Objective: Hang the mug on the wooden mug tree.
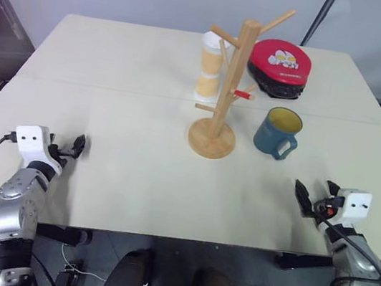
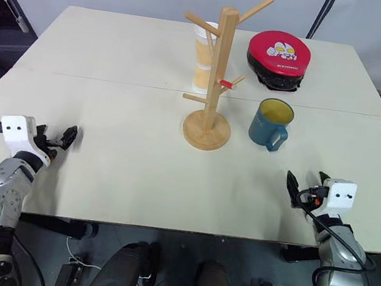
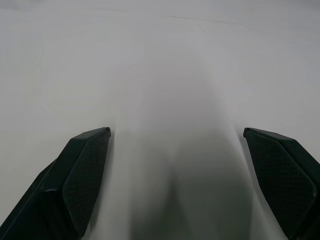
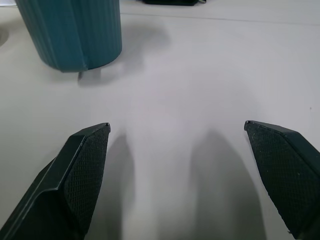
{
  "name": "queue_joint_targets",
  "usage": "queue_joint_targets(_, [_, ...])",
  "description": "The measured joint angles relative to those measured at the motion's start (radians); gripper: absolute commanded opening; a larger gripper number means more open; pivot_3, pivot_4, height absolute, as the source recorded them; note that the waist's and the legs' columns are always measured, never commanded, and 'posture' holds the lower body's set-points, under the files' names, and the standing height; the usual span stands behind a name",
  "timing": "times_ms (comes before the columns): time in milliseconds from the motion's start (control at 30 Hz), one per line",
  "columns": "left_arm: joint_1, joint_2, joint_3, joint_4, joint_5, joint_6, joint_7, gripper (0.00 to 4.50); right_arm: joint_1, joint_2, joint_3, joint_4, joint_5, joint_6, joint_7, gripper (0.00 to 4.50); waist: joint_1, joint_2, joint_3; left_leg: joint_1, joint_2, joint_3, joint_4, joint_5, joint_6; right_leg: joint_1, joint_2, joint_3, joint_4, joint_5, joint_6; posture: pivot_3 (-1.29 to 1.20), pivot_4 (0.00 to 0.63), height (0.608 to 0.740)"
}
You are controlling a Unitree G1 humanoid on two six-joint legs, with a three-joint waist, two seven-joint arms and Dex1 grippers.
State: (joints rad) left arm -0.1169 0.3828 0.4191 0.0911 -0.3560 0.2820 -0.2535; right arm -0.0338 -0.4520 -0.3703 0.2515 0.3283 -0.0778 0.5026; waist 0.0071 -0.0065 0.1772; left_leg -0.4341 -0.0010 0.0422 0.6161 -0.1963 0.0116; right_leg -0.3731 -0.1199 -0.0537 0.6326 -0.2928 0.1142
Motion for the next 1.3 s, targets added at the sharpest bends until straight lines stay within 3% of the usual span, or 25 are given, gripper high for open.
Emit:
queue_joint_targets(500, [0.020, -0.013, -0.024, -0.016, 0.018, -0.037, -0.023, 4.50, -0.001, 0.009, 0.023, -0.016, -0.009, -0.009, -0.009, 4.46, -0.002, 0.000, -0.001, 0.001, 0.000, 0.000, -0.001, -0.001, -0.001, 0.000, -0.001, 0.001, 0.000, 0.000, 0.000, 0.00, 0.150, 0.740])
queue_joint_targets(767, [0.124, 0.023, -0.227, -0.240, 0.005, -0.036, -0.261, 4.50, 0.123, 0.070, 0.098, -0.252, -0.029, 0.072, -0.053, 4.46, -0.003, 0.001, -0.001, 0.000, 0.000, 0.001, -0.002, -0.002, -0.003, -0.001, -0.002, 0.003, -0.001, -0.002, -0.004, 0.00, 0.150, 0.740])
queue_joint_targets(933, [0.163, 0.063, -0.388, -0.374, -0.011, -0.035, -0.436, 4.50, 0.149, 0.147, 0.178, -0.350, -0.162, 0.073, -0.186, 4.46, -0.015, 0.002, -0.002, 0.000, 0.000, 0.001, -0.004, -0.002, -0.003, -0.002, -0.002, 0.004, -0.002, -0.003, -0.006, 0.00, 0.150, 0.740])
queue_joint_targets(1100, [0.102, 0.063, -0.518, -0.399, 0.001, -0.035, -0.514, 4.50, 0.094, 0.251, 0.205, -0.396, -0.312, 0.126, -0.415, 4.46, -0.019, 0.003, -0.001, 0.000, 0.000, 0.001, -0.003, -0.002, -0.003, -0.006, -0.002, 0.004, -0.002, -0.003, -0.007, 0.00, 0.150, 0.740])
queue_joint_targets(1300, [0.047, 0.060, -0.566, -0.401, 0.022, -0.052, -0.542, 4.50, 0.010, 0.256, 0.206, -0.382, -0.354, 0.144, -0.483, 4.46, -0.019, 0.003, -0.001, -0.001, 0.000, 0.002, -0.003, 0.000, 0.000, -0.004, 0.000, 0.005, -0.001, -0.002, -0.006, 0.00, 0.150, 0.740])
